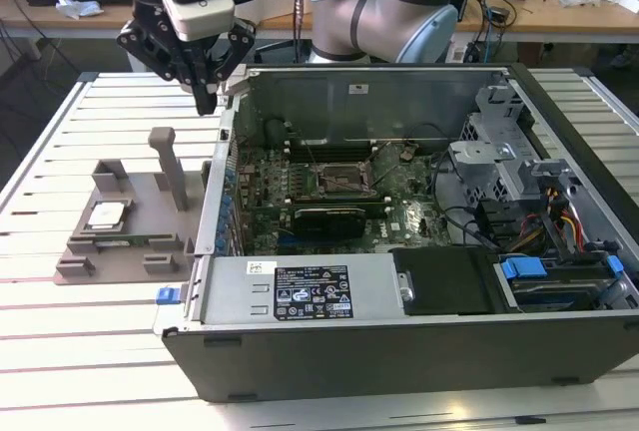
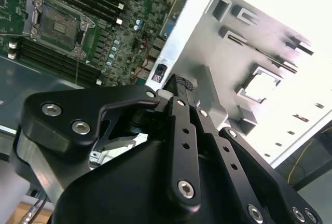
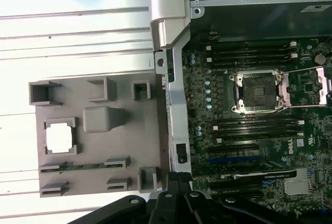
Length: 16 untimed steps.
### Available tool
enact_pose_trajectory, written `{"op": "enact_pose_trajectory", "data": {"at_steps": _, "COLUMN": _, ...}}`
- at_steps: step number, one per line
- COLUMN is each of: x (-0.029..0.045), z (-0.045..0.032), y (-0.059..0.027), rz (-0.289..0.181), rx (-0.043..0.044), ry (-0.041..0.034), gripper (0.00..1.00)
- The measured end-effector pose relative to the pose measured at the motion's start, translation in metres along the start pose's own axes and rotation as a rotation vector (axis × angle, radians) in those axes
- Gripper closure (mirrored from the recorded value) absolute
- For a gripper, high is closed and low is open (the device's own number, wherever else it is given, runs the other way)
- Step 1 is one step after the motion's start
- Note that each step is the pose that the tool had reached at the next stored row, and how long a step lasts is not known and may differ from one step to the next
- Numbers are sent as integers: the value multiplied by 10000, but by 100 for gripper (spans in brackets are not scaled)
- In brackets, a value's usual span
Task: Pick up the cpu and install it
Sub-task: 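Reach for the cpu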
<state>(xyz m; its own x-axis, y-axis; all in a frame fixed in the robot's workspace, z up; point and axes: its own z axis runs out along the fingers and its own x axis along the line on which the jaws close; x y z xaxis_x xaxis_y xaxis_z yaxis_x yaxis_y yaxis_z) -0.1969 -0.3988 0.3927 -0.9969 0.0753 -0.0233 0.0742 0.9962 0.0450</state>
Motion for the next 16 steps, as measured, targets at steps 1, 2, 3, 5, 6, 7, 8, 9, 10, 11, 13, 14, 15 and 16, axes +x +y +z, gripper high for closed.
{"op": "enact_pose_trajectory", "data": {"at_steps": 1, "x": 11, "z": 0, "y": -1, "rz": 0, "rx": 0, "ry": 0, "gripper": 89}}
{"op": "enact_pose_trajectory", "data": {"at_steps": 2, "x": 24, "z": 0, "y": -2, "rz": 0, "rx": 0, "ry": -1, "gripper": 89}}
{"op": "enact_pose_trajectory", "data": {"at_steps": 3, "x": 37, "z": 0, "y": -3, "rz": 0, "rx": -1, "ry": -1, "gripper": 89}}
{"op": "enact_pose_trajectory", "data": {"at_steps": 5, "x": 71, "z": -1, "y": -5, "rz": -1, "rx": 0, "ry": 0, "gripper": 89}}
{"op": "enact_pose_trajectory", "data": {"at_steps": 6, "x": 86, "z": -1, "y": -7, "rz": -1, "rx": 0, "ry": 0, "gripper": 89}}
{"op": "enact_pose_trajectory", "data": {"at_steps": 7, "x": 97, "z": -1, "y": -7, "rz": 0, "rx": 0, "ry": 0, "gripper": 89}}
{"op": "enact_pose_trajectory", "data": {"at_steps": 8, "x": 116, "z": -1, "y": -9, "rz": 0, "rx": -1, "ry": 0, "gripper": 89}}
{"op": "enact_pose_trajectory", "data": {"at_steps": 9, "x": 129, "z": -2, "y": -10, "rz": 0, "rx": 0, "ry": 0, "gripper": 89}}
{"op": "enact_pose_trajectory", "data": {"at_steps": 10, "x": 140, "z": -2, "y": -11, "rz": 0, "rx": 0, "ry": 0, "gripper": 89}}
{"op": "enact_pose_trajectory", "data": {"at_steps": 11, "x": 157, "z": -2, "y": -12, "rz": 0, "rx": -1, "ry": 0, "gripper": 89}}
{"op": "enact_pose_trajectory", "data": {"at_steps": 13, "x": 186, "z": -2, "y": -14, "rz": 0, "rx": 0, "ry": 0, "gripper": 89}}
{"op": "enact_pose_trajectory", "data": {"at_steps": 14, "x": 201, "z": -2, "y": -15, "rz": 0, "rx": 0, "ry": 0, "gripper": 89}}
{"op": "enact_pose_trajectory", "data": {"at_steps": 15, "x": 212, "z": -2, "y": -16, "rz": 0, "rx": 0, "ry": -1, "gripper": 89}}
{"op": "enact_pose_trajectory", "data": {"at_steps": 16, "x": 227, "z": -2, "y": -17, "rz": -1, "rx": 0, "ry": -1, "gripper": 89}}
